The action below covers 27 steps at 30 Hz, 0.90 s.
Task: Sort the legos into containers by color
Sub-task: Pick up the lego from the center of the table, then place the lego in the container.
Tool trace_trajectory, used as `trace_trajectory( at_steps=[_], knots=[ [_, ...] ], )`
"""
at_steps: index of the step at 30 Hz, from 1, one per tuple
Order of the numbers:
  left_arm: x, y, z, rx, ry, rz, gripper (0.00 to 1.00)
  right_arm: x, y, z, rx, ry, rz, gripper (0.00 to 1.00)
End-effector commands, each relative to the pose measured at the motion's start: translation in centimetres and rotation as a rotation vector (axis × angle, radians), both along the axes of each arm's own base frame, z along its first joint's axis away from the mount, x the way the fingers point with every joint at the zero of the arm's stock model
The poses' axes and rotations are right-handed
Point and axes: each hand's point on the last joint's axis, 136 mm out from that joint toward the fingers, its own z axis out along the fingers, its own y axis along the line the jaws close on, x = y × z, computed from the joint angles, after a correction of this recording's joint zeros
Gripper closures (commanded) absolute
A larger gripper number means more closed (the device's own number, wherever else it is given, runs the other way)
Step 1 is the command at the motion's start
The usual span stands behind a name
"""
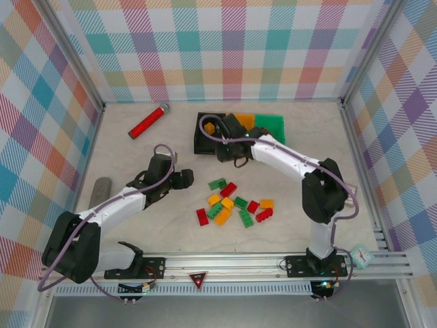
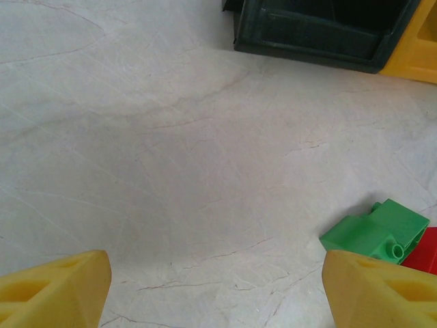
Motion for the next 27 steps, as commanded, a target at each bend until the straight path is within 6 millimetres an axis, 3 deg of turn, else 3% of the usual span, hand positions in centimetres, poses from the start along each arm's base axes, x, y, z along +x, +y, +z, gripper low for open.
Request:
trace_trajectory(
  at_steps=[1,4,7,9,12,15,20,27],
  knots=[
    [0.4,0.2,0.4,-0.002,-0.016,0.009,0.19,2.5,1.8,0.0,-0.025,0.005,0.055,0.78],
    [0.4,0.0,0.3,-0.007,-0.015,0.002,0.19,5.6,3.6,0.5,-0.009,-0.017,0.064,0.75],
    [0.5,0.0,0.3,-0.004,-0.014,0.0,0.18,8.2,4.2,0.5,-0.028,-0.032,0.055,0.68],
    [0.5,0.0,0.3,-0.002,-0.014,-0.005,0.18,8.7,4.2,0.7,-0.034,-0.03,0.055,0.6],
    [0.5,0.1,0.3,0.008,-0.01,-0.005,0.16,7.9,4.1,1.6,-0.013,-0.029,0.059,0.49],
    [0.5,-0.3,0.4,-0.004,-0.01,-0.018,0.15,6.3,3.3,2.0,0.0,-0.028,0.065,0.49],
    [0.4,-1.0,0.3,-0.036,0.001,-0.045,0.15,1.9,0.8,1.8,0.003,-0.012,0.065,0.49],
    [0.1,-3.6,0.0,-0.137,0.03,-0.145,0.14,-6.6,-3.8,-2.7,0.025,0.152,0.042,0.48]
  ],
)
